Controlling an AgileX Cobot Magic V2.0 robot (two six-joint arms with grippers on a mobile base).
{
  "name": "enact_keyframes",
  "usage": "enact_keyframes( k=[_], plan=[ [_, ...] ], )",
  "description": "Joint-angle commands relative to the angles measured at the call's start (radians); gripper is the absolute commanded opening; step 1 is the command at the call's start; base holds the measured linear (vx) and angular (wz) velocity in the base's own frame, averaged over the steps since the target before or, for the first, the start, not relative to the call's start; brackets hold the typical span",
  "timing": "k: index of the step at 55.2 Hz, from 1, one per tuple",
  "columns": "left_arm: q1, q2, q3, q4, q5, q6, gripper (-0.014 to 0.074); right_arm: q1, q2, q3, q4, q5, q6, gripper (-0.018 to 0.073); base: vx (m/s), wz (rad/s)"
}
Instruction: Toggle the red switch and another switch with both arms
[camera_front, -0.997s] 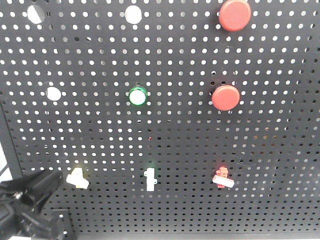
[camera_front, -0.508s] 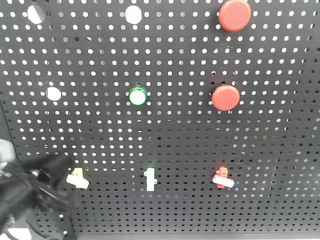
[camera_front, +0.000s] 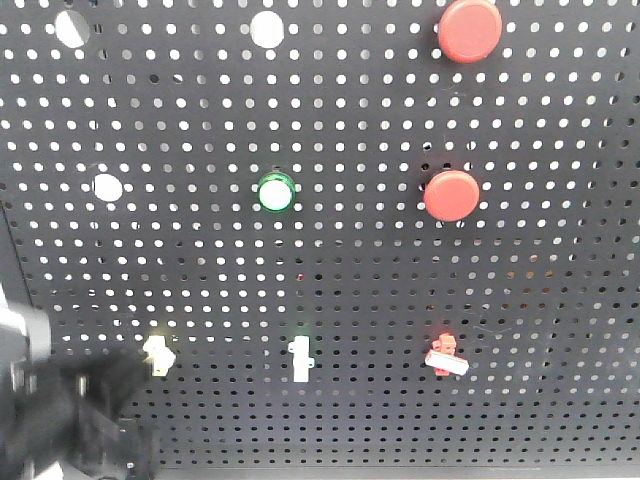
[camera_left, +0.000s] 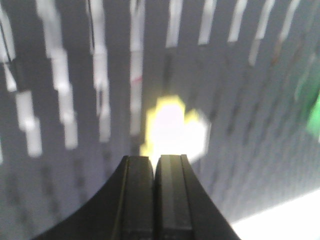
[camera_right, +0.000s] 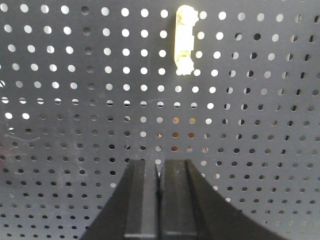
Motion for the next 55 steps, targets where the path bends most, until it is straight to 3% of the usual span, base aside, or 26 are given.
enact_keyframes(
  k=[1, 10, 25, 43, 55],
  plan=[
    [-0.005, -0.017, 0.021, -0.008, -0.081, -0.031, 0.0003, -0.004, 0.008, -0.037, -0.006, -0.089, 0.000, -0.0006, 0.00, 0.00],
    [-0.006, -0.061, 0.065, -0.007, -0.162, -0.050, 0.0003, -0.004, 0.008, -0.037, -0.006, -0.089, 0.000, -0.0006, 0.00, 0.00],
    [-0.006, -0.166, 0.065, -0.007, -0.161, -0.048, 0.0003, 0.015, 0.042, -0.037, 0.062, -0.091, -0.009, -0.0006, 0.00, 0.00],
    [-0.006, -0.195, 0.065, -0.007, -0.158, -0.048, 0.0003, 0.319, 0.238, -0.037, 0.049, -0.274, -0.035, -0.0006, 0.00, 0.00],
    [-0.006, -0.195, 0.065, -0.007, -0.158, -0.048, 0.0003, 0.449, 0.435, -0.038, 0.110, -0.510, -0.017, -0.0006, 0.00, 0.00]
  ],
)
